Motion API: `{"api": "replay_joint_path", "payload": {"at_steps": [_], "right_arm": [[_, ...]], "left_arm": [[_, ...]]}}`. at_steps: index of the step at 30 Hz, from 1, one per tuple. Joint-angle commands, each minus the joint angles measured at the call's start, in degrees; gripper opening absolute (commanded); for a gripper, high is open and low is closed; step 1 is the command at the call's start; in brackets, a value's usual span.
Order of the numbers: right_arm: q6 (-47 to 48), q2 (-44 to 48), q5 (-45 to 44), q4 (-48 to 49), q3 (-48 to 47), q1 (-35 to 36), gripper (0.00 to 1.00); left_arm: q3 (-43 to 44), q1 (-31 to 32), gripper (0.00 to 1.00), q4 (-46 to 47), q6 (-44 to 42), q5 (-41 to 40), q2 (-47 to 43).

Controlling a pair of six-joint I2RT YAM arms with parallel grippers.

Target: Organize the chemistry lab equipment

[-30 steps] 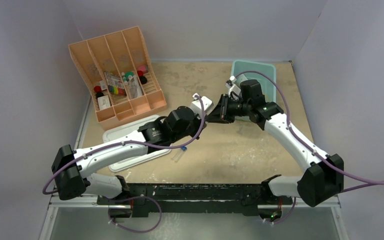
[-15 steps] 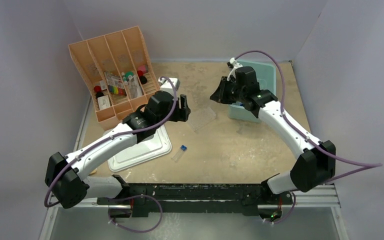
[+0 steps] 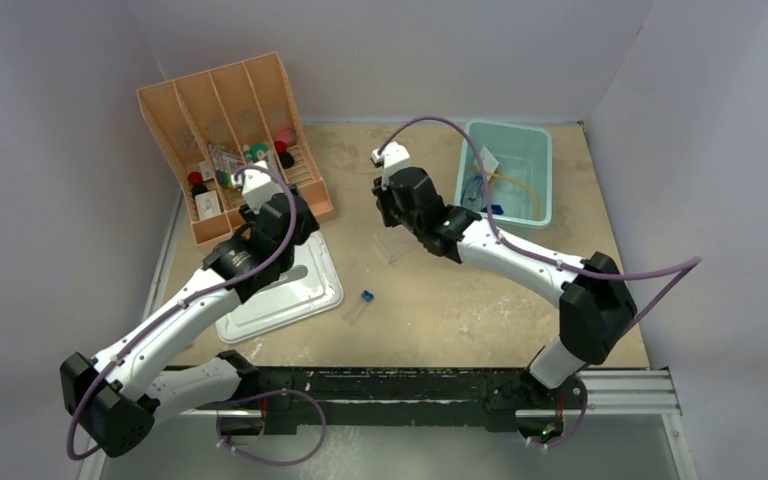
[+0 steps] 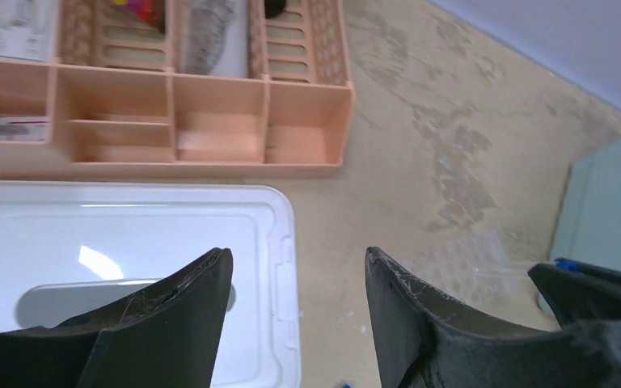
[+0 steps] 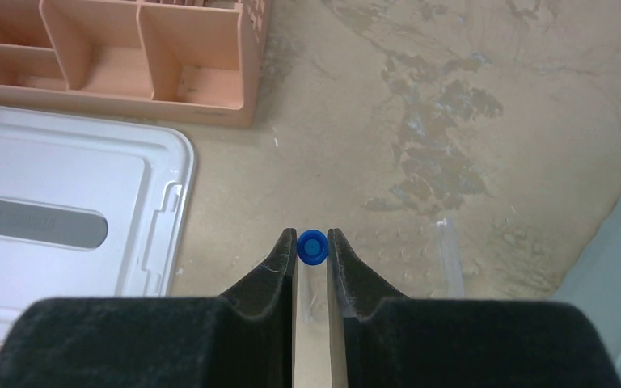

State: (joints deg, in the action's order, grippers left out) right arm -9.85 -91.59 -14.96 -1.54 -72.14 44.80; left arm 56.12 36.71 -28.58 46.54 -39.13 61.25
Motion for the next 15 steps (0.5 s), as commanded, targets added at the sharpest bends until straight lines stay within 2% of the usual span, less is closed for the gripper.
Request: {"api": "replay_joint_path", "payload": {"at_steps": [1, 9, 15], "right_arm": [[5.56, -0.76, -7.68, 15.91, 4.57, 2.44, 0.06], [5.63, -3.99, -7.75, 25.22, 10.20, 3.19, 0.06], [3.34, -5.99, -6.62, 27.89, 11.54, 3.19, 0.05]], "left_arm": [[-2.35, -0.50, 0.60, 1.57, -0.51, -11.86, -4.15], [-5.85, -0.63, 0.61, 3.12, -3.92, -15.80, -6.81], [-7.89, -0.65, 0.61, 3.56, -5.28, -15.74, -8.52]]}}
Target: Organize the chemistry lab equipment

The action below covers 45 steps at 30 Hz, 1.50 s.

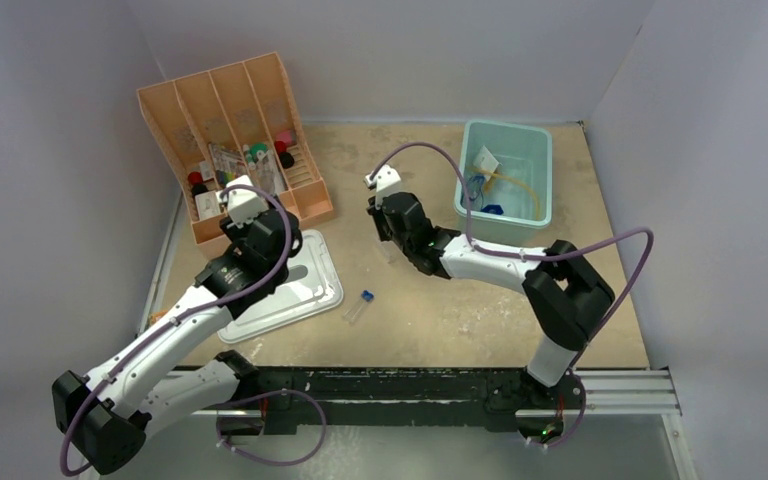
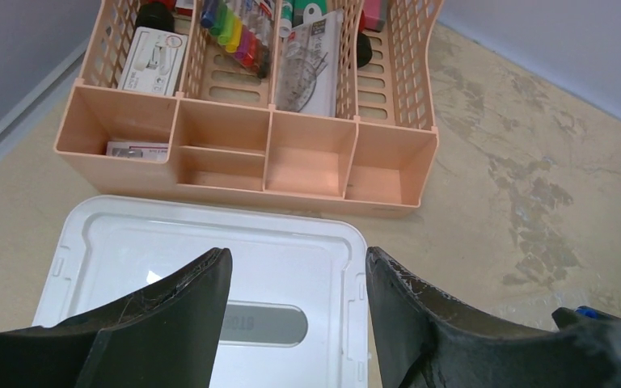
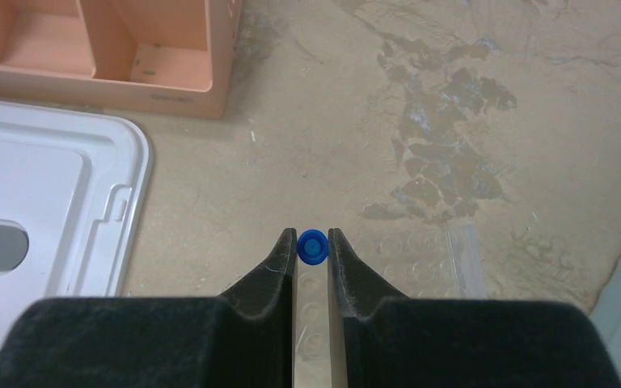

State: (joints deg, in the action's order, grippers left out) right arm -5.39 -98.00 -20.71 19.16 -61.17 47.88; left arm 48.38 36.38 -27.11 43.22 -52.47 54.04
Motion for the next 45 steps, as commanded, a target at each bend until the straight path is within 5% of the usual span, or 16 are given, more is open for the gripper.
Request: {"api": "replay_joint_path", "payload": {"at_steps": [1, 24, 45], "right_arm": [[-1.67, -0.09, -0.57, 7.36, 0.61, 0.11, 0.05], [-3.77, -5.36, -1.08, 12.75, 4.06, 0.11, 0.04], [-2.93, -21.15, -16.83, 6.15, -15.92, 0.10, 0.03]], "left_arm": [[-0.21, -0.27, 0.61, 1.90, -2.00, -2.57, -1.30], [-0.71, -0.26, 0.61, 2.02, -0.58, -1.10, 0.76], [-0.01, -0.30, 0.61, 4.08, -0.02, 0.00, 4.26]]}}
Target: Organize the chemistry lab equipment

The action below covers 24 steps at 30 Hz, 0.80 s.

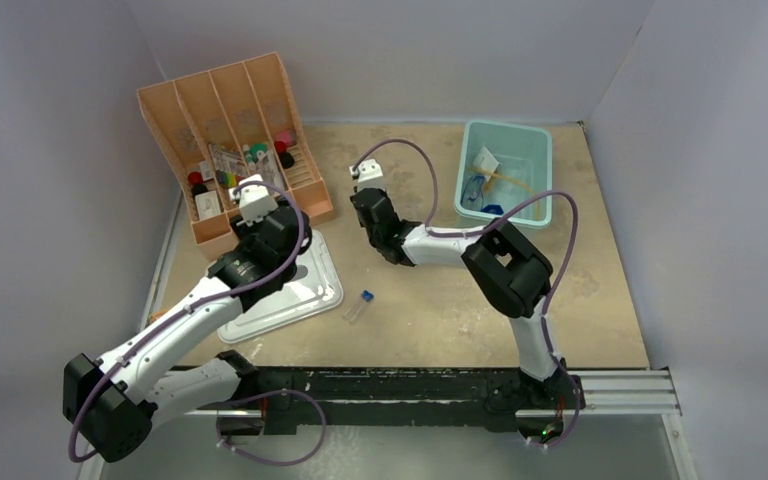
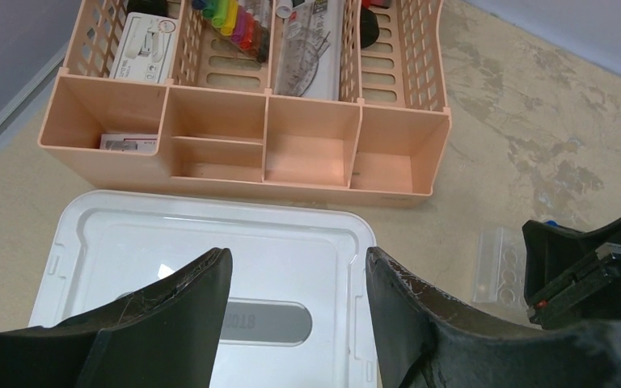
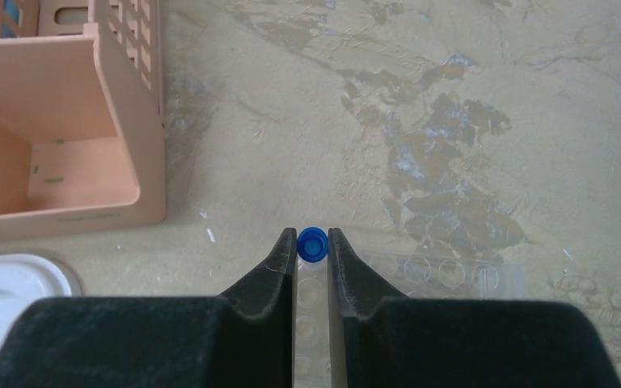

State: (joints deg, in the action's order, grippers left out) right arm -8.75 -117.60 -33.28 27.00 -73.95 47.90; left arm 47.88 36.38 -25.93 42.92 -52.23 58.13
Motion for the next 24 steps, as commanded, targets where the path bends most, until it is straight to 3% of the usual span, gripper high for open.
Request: {"api": "replay_joint_path", "payload": {"at_steps": [1, 8, 14, 24], "right_arm": [[-0.16, -1.54, -3.29, -2.48, -3.51, 0.09, 0.04], [-9.39, -0.51, 3.90, -14.18, -8.30, -0.86, 0.05], [-10.23, -3.20, 4.71, -22.13, -13.60, -1.71, 0.06], [-8.92, -2.50, 6.72, -19.83, -12.97, -1.67, 0.20]], "left_arm": [[0.58, -0.27, 0.61, 2.86, 0.06, -0.24, 0.29], [0.36, -0.31, 0.61, 2.19, -0.29, 0.40, 0.75], [-0.11, -0.26, 0.61, 2.62, -0.20, 0.97, 0.76], [-0.06, -0.26, 0.61, 3.09, -0.36, 1.42, 1.19]]}}
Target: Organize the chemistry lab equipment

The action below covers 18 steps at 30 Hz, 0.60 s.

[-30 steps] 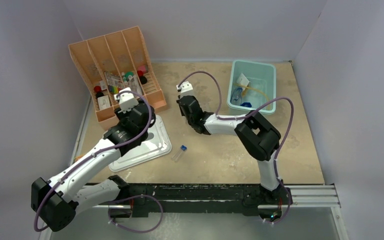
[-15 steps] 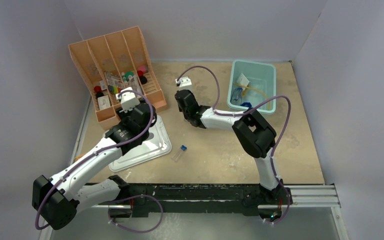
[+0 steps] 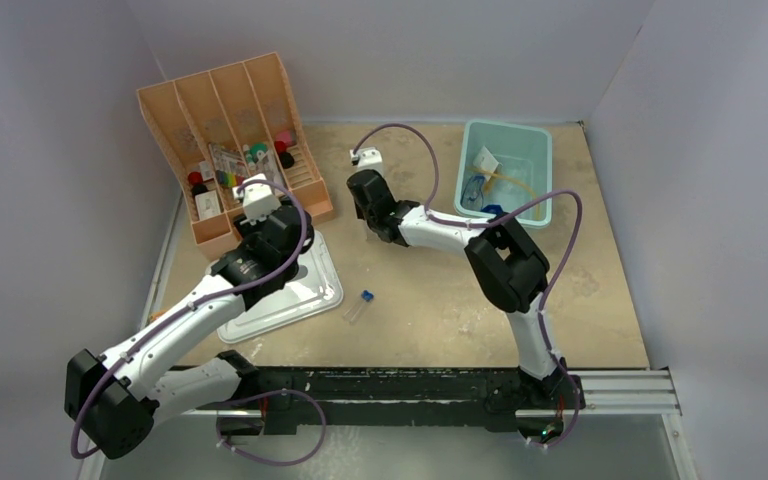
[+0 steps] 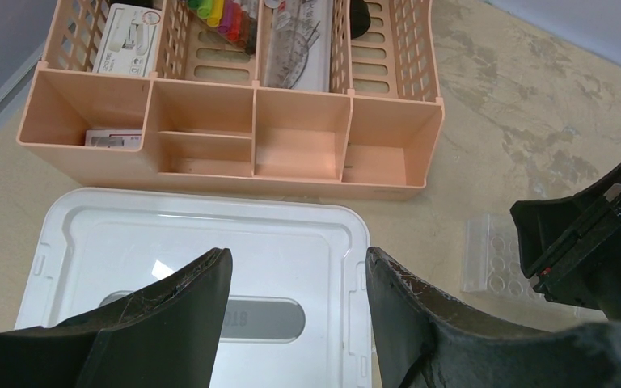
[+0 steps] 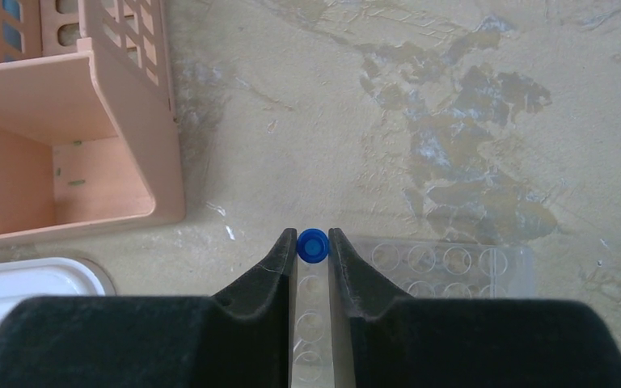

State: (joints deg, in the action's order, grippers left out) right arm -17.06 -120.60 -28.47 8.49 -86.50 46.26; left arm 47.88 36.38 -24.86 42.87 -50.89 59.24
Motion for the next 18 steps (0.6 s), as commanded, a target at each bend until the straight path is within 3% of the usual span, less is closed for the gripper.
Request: {"api": "replay_joint_path", "payload": {"at_steps": [1, 6, 11, 18], "right_arm": [[-0.61, 0.87, 1.86, -1.10, -0.09, -0.03, 0.22], [-0.42, 3.06, 2.20, -1.54, 0.38, -0.03, 0.42], [-1.18, 6.77, 2.91, -3.51, 0.63, -0.16, 0.54], [-5.95, 14.93, 6.03, -8.97, 3.32, -2.70, 0.57]], "left_arm": [[0.00, -0.30, 0.61, 2.03, -0.33, 0.19, 0.18], [0.25, -0.30, 0.61, 2.02, -0.27, 0.25, 0.13], [1.07, -0.26, 0.61, 1.58, 0.35, 0.75, -0.09], [3.04, -0.26, 0.64, 0.75, -0.44, 8.07, -0.74]]}}
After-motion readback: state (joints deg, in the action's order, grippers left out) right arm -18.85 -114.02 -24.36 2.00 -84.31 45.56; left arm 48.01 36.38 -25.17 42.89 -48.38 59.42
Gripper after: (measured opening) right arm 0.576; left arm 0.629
